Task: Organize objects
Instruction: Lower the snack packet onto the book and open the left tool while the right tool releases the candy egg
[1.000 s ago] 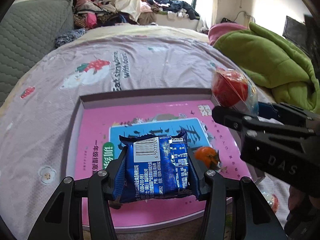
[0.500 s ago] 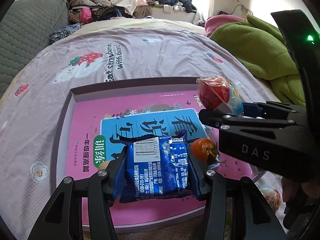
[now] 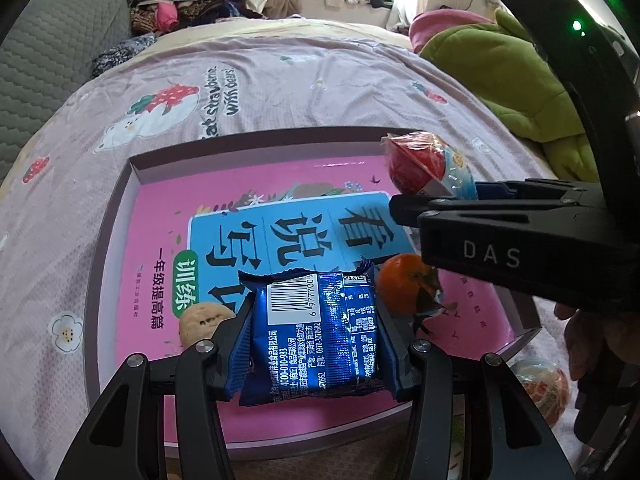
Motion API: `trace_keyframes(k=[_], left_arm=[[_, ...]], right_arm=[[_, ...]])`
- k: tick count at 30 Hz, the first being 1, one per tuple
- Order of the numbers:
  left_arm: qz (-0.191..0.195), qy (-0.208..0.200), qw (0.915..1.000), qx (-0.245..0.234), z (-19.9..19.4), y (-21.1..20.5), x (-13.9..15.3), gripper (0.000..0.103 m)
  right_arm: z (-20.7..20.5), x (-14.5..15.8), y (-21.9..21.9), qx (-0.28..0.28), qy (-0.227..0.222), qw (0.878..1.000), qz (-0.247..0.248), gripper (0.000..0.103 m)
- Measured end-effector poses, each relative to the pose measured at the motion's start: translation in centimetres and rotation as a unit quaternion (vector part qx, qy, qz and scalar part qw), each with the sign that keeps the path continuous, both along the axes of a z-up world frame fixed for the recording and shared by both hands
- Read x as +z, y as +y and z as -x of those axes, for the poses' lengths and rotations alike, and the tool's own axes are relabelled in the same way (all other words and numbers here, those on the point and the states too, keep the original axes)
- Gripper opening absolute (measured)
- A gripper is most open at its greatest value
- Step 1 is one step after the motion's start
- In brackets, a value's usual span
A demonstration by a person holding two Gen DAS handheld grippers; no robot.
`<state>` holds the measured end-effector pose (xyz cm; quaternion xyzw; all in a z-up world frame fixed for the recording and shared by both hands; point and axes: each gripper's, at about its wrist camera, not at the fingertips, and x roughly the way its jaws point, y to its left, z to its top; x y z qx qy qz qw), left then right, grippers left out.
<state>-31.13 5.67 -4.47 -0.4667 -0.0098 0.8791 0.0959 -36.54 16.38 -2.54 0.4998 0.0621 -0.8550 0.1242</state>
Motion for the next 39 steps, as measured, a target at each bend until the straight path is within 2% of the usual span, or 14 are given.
trace_keyframes(k=[20,27,39], left_arm=[[-0.006,-0.034,0.9993,0.011,0.6,-0.5,-1.5,0.054],[0.002,-0.041,0.9991,0.011,0.7,-0.5,-1.6,0.054],[-0.018,-0.049,0.9986,0.009,0.7,-0.8,-1.4,0.061]], right_arm=[[0.8,-2.2,-0.3,-0.011,-0.032,0.999,-0.025,0.052],[0.8,-2.0,-0.2,-0.015,-0.037,0.999,-0.028,0.052],[0.2,-0.6,0.2,-0.023,-0.023,0.999,-0.024,0.054]])
